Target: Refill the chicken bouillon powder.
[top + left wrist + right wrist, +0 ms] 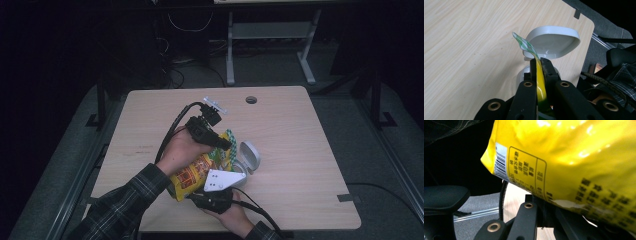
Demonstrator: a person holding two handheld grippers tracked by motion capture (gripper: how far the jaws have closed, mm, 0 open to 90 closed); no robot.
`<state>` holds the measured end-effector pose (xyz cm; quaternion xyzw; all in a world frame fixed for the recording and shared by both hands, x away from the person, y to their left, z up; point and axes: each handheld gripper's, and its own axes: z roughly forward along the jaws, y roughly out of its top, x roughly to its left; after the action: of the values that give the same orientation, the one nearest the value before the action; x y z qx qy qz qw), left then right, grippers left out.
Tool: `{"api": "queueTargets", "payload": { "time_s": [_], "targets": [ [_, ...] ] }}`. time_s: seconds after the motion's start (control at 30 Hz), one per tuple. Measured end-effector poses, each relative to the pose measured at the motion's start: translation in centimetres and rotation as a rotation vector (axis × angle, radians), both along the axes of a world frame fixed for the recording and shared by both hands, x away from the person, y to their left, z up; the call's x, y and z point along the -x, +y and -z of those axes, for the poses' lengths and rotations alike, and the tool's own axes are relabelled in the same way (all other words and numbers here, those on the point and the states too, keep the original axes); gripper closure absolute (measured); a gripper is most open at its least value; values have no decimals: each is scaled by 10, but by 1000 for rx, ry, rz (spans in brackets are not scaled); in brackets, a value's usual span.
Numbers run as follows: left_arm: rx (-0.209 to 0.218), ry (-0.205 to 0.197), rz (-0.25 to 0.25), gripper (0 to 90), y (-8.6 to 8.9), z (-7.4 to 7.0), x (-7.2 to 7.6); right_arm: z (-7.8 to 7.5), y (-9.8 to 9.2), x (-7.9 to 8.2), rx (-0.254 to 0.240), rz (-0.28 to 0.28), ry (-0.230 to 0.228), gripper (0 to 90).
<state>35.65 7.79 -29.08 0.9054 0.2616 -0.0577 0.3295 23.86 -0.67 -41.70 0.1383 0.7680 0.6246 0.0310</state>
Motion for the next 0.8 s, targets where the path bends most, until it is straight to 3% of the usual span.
{"api": "queueTargets", "payload": {
  "time_s": [0.8],
  "targets": [
    [-3, 3, -3, 898, -1, 0, 0, 0, 0, 0, -3, -1, 4, 900]
  ]
}}
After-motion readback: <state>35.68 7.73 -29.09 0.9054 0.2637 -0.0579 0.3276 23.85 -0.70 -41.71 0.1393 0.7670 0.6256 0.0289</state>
